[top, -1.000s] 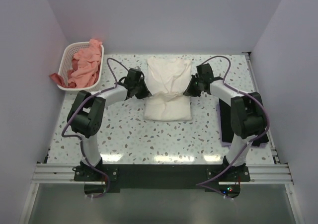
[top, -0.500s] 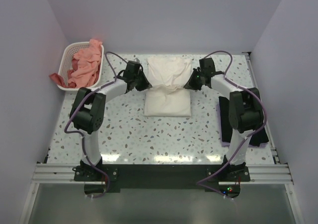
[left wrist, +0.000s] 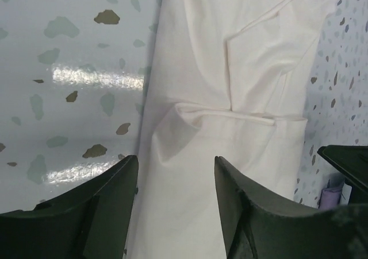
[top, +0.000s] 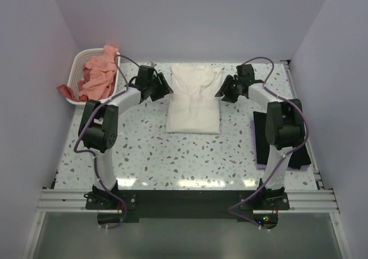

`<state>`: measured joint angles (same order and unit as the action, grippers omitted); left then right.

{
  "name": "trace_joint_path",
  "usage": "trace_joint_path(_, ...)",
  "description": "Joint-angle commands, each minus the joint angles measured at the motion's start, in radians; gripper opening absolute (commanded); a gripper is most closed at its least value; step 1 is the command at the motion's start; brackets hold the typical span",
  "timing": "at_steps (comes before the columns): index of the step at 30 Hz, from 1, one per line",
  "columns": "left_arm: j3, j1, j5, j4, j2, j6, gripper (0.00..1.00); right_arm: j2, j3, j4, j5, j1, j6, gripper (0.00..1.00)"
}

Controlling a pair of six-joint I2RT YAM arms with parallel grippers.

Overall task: Fold and stack the t-shirts
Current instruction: Fold the tshirt

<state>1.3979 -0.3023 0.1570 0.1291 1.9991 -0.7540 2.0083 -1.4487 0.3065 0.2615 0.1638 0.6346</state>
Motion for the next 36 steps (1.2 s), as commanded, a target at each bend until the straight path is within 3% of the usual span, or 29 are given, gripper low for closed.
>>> trace_joint_path(1, -0.025, 0.015, -0.007, -0.069, -0.137, 0.036, 0.59, -0.1, -0.023, -0.004, 0.022, -0.004, -0.038, 0.47)
trace_joint_path(5, -0.074, -0.02, -0.01, -0.089, -0.172, 0.022, 0.29, -0.149, 0.028, -0.021, -0.004, 0.063, -0.052, 0.47)
trace_joint_path(8, -0.065, -0.063, -0.01, -0.092, -0.136, 0.03, 0.12, -0.154, 0.051, -0.041, -0.03, 0.115, -0.056, 0.46)
trace_joint_path(11, -0.03, -0.087, 0.006, -0.088, -0.067, 0.027, 0.03, -0.106, 0.036, -0.053, -0.018, 0.131, -0.047, 0.44)
trace_joint_path(24, 0.141, -0.015, 0.0, -0.072, 0.196, 0.107, 0.0, 0.231, -0.226, 0.061, -0.014, 0.025, -0.09, 0.39)
trace_joint_path(31, 0.076, 0.005, 0.009, -0.101, 0.204, 0.099, 0.0, 0.231, -0.206, 0.046, 0.03, -0.021, -0.076, 0.39)
trace_joint_path(36, 0.122, 0.005, 0.045, -0.088, 0.178, 0.11, 0.0, 0.185, -0.236, 0.068, 0.056, -0.021, -0.079, 0.39)
